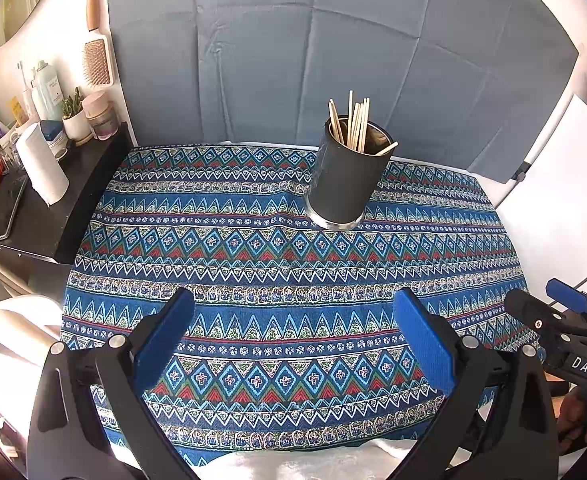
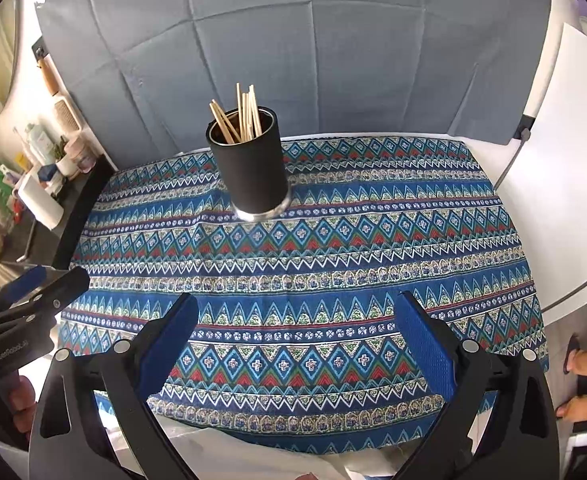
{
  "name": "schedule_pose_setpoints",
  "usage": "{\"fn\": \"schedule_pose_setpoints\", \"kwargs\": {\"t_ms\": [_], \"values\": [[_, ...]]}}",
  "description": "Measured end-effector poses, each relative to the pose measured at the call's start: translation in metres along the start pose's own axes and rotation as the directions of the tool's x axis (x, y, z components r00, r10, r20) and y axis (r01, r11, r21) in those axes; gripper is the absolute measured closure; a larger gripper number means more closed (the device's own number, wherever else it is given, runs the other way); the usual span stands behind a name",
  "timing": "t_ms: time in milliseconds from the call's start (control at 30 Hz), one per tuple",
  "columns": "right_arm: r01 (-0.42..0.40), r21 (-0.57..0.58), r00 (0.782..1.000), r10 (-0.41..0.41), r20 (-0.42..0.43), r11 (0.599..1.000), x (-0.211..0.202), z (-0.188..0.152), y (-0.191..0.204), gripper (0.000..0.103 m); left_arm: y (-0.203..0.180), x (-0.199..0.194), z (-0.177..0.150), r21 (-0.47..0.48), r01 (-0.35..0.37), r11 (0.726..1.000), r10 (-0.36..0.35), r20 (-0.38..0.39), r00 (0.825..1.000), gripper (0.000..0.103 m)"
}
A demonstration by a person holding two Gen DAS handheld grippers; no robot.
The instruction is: Organize utensils
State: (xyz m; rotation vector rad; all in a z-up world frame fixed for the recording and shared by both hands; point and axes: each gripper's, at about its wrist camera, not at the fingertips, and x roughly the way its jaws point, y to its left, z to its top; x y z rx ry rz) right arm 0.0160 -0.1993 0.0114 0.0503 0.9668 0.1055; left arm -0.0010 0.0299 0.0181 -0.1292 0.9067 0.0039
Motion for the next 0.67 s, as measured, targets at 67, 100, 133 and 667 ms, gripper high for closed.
{"fn": "schedule_pose_setpoints", "kwargs": {"t_ms": [67, 100, 133, 667], "values": [[0.001, 0.001, 1.000, -0.001, 0.000, 1.000, 0.0000, -0.0005, 0.0001, 0.009, 0.0011, 0.0004, -0.0001, -0.003, -0.002, 1.000, 0.002, 0.000, 1.000, 0.006], [0.002, 0.002, 1.000, -0.002, 0.002, 1.000, -0.0002, -0.0006, 0.0002, 0.009, 0.0011, 0.0004, -0.0002, -0.003, -0.001, 1.000, 0.001, -0.001, 1.000, 0.006], [0.002, 0.002, 1.000, -0.002, 0.001, 1.000, -0.0002, -0.0008, 0.0005, 0.009, 0.0013, 0.0004, -0.0001, -0.002, 0.000, 1.000, 0.000, -0.001, 1.000, 0.006], [0.005, 0.004, 1.000, -0.005, -0.008, 1.000, 0.0025, -0.0010, -0.0004, 0.009, 0.0030, 0.0040, 0.0013, -0.005, 0.010, 1.000, -0.010, -0.012, 1.000, 0.006]]}}
